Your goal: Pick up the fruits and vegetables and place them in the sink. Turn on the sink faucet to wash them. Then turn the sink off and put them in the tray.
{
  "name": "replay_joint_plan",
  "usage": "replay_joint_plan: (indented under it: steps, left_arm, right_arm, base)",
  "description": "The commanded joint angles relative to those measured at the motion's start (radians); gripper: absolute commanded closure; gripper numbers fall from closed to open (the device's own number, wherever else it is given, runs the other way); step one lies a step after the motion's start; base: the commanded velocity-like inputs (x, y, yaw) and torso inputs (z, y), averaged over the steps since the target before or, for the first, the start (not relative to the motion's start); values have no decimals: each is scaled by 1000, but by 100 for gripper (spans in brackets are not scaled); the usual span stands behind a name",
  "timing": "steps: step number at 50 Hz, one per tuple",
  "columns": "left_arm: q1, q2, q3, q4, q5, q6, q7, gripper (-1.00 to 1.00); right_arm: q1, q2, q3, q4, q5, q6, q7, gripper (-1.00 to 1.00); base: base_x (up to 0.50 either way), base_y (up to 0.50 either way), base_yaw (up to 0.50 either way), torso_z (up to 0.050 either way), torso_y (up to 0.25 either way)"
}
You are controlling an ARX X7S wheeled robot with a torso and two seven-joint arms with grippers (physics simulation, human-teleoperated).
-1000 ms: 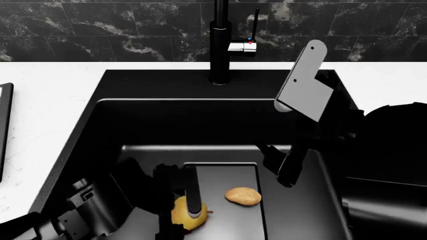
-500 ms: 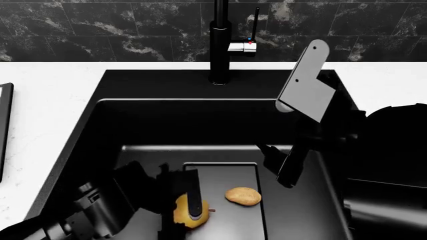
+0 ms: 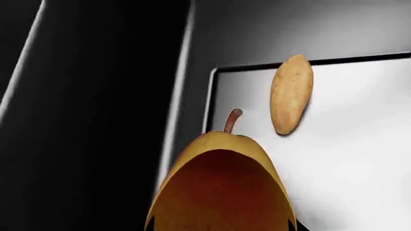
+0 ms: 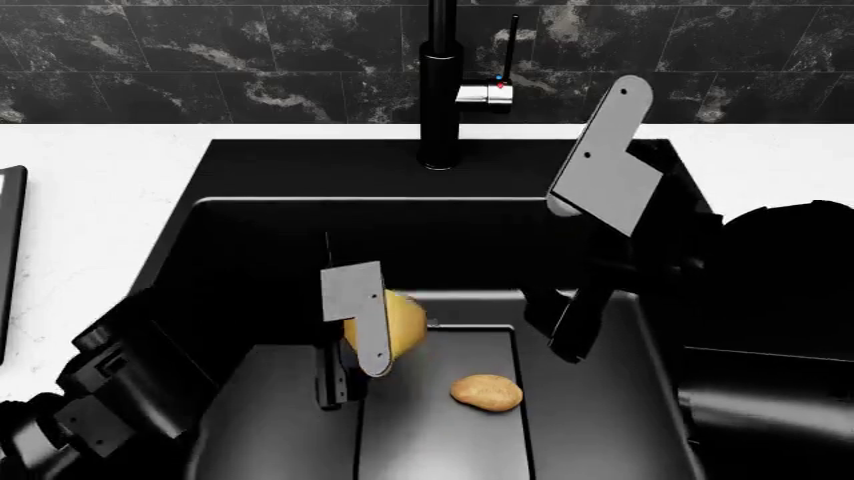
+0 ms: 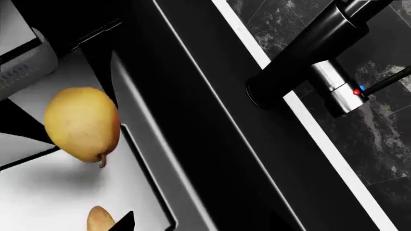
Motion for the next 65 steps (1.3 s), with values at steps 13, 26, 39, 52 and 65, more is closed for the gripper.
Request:
replay_joint_plan:
  steps: [13,26,39,52,65]
  left_arm:
    - [-77,9,-105,-22,21,-12,-129,100]
    - [-105,20,-157,-56,19,9,-175,100]
    - [-113,25,-169,-75,25,19,-197,100]
    - [-118,30,-172,-83,25,21,-203,100]
    - [-116,30,-169,-88,27,24,-207,100]
  right_arm:
    - [-41,-72,-17,168,48,-143,82,-100]
    - [-67,-100,-38,228,87,-181,83,-100]
    - [-28,-111,-99,373,114,-125,39,-100]
    - [-32,-100,-147,414,135,-94,5,-100]
    - [-74,-123,-106,479,165,-160,51,-100]
  base:
    - [0,0,0,0,0]
    - [0,0,0,0,0]
    - [0,0,0,0,0]
    - [0,0,0,0,0]
    - [0,0,0,0,0]
